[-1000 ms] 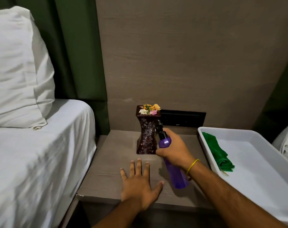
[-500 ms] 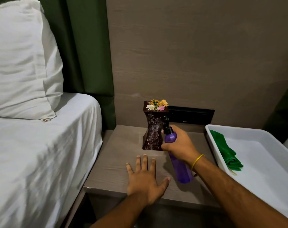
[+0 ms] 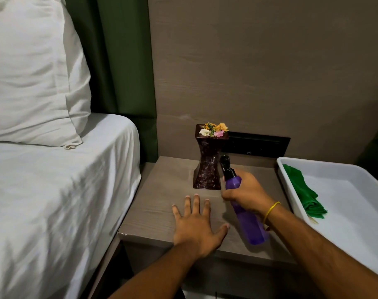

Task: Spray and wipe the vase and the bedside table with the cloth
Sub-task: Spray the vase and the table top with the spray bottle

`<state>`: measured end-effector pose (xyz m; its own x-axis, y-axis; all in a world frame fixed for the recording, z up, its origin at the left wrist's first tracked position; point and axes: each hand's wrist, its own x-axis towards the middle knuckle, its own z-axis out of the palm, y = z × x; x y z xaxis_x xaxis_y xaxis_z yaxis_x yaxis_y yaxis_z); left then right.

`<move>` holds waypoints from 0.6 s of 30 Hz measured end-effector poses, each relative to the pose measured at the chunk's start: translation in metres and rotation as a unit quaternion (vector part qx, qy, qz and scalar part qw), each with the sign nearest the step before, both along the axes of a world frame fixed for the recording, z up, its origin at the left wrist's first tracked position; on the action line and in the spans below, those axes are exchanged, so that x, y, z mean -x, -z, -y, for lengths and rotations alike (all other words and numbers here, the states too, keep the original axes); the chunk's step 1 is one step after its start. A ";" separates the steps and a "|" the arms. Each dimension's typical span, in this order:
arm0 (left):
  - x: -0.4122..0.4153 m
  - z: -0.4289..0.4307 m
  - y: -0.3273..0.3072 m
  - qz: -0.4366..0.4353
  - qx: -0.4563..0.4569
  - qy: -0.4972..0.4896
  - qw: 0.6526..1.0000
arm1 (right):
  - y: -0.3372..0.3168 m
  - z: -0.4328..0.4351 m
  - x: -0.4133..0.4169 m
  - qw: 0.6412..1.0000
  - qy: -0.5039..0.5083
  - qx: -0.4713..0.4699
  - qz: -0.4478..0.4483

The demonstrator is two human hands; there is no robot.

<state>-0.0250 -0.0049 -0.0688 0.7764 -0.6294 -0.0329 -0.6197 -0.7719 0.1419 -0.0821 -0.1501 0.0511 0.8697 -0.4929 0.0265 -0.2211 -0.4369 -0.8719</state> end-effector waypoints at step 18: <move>-0.001 -0.001 0.002 -0.001 0.005 0.007 1.000 | 0.017 -0.012 0.025 0.998 0.004 -0.026 -0.057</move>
